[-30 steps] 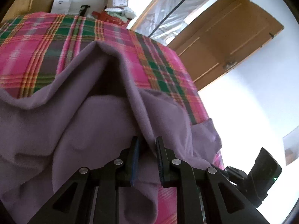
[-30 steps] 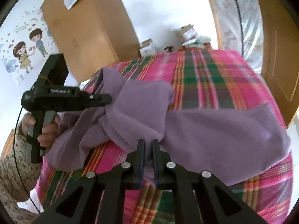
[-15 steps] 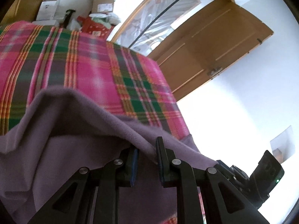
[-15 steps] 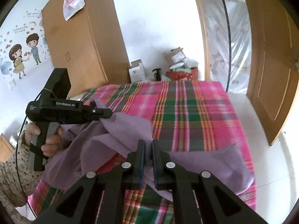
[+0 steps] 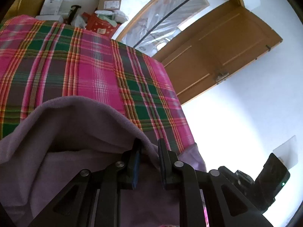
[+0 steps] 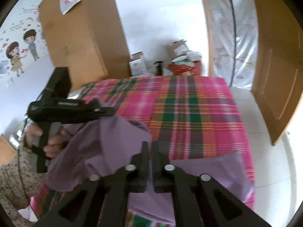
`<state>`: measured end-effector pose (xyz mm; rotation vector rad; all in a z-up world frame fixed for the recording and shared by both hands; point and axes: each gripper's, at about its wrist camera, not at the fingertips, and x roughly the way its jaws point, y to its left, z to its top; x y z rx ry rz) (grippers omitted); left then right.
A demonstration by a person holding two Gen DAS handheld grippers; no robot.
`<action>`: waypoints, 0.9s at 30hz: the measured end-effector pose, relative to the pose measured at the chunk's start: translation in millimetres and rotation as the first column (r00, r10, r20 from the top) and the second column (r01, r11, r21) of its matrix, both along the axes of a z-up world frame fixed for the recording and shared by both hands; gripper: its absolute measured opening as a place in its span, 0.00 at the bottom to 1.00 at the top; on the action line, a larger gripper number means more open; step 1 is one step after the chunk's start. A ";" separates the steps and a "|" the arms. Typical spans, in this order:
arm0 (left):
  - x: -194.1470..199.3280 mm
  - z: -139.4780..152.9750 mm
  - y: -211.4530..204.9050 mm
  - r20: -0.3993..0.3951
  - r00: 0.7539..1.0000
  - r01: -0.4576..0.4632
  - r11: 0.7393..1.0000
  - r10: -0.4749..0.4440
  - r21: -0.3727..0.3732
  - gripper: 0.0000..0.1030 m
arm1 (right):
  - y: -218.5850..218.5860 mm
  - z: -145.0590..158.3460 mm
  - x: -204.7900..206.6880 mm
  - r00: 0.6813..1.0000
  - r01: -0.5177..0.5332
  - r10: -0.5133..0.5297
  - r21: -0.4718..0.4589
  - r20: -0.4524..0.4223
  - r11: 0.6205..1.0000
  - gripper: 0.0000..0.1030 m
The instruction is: Fold clothes
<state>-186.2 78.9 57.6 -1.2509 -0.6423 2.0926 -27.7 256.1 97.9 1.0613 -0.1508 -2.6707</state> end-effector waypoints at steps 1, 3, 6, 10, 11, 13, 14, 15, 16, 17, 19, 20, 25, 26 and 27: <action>-0.6 0.1 0.1 0.001 1.000 -0.003 1.000 0.003 0.002 0.18 | -3.4 -2.0 -2.1 1.000 -0.016 0.016 -0.009 0.009 1.000 0.30; -1.3 0.9 0.1 0.000 1.000 -0.008 1.000 0.008 0.009 0.18 | -19.9 -6.4 -9.5 0.997 -0.063 0.063 0.006 0.034 0.998 0.35; -2.4 2.0 0.2 0.000 1.000 -0.016 1.000 0.016 0.019 0.18 | -37.7 -17.8 -20.1 0.992 -0.100 0.095 0.056 0.086 0.993 0.35; -3.6 -0.5 0.6 0.007 1.000 -0.012 1.000 0.012 0.017 0.18 | -43.6 -31.7 -26.6 0.986 -0.101 0.092 0.064 0.142 0.993 0.20; -3.8 -2.2 -0.3 0.013 1.000 -0.016 1.000 0.015 0.016 0.18 | -39.6 -31.2 -26.5 0.988 -0.081 0.072 0.064 0.137 0.995 0.13; -2.7 -5.3 -1.4 0.024 1.000 -0.020 1.000 0.019 0.017 0.18 | -30.9 -29.3 -26.2 0.992 -0.038 0.030 0.067 0.126 0.997 0.05; -0.8 -6.4 -0.8 0.027 1.000 -0.014 1.000 0.014 0.018 0.18 | -25.2 -27.0 -26.6 0.993 -0.023 0.016 0.062 0.119 0.998 0.05; 1.1 -7.6 -0.3 0.030 1.000 -0.009 1.000 0.008 0.019 0.18 | -19.3 -24.4 -27.2 0.994 -0.009 0.003 0.056 0.113 0.998 0.05; 3.9 -7.6 1.6 0.024 1.000 0.000 1.000 0.000 0.012 0.18 | -12.2 -21.2 -29.1 0.994 0.008 -0.013 0.040 0.112 0.999 0.05; 7.3 -7.0 4.1 0.015 1.000 0.010 1.000 -0.010 0.002 0.18 | -7.4 -18.8 -30.6 0.994 0.026 -0.029 0.034 0.109 0.999 0.05; 15.1 -5.9 9.3 -0.003 1.000 0.027 1.000 -0.027 -0.014 0.18 | 2.2 -15.5 -35.8 0.993 0.051 -0.052 0.010 0.108 0.999 0.05; 19.5 -5.4 11.6 -0.012 0.999 0.039 0.999 -0.039 -0.016 0.18 | 5.1 -14.5 -39.8 0.992 0.060 -0.062 0.018 0.107 0.998 0.05; 40.6 -11.1 31.0 -0.038 0.992 0.121 0.990 -0.124 -0.074 0.18 | 16.8 -10.3 -61.5 0.990 0.096 -0.102 0.069 0.100 0.993 0.05; 43.3 -13.1 34.1 -0.042 0.990 0.132 0.988 -0.136 -0.081 0.18 | 17.6 -9.5 -66.2 0.990 0.097 -0.104 0.077 0.098 0.992 0.05; 45.4 -16.4 37.2 -0.036 0.988 0.147 0.985 -0.151 -0.088 0.18 | 18.3 -8.8 -70.9 0.990 0.098 -0.107 0.085 0.097 0.992 0.05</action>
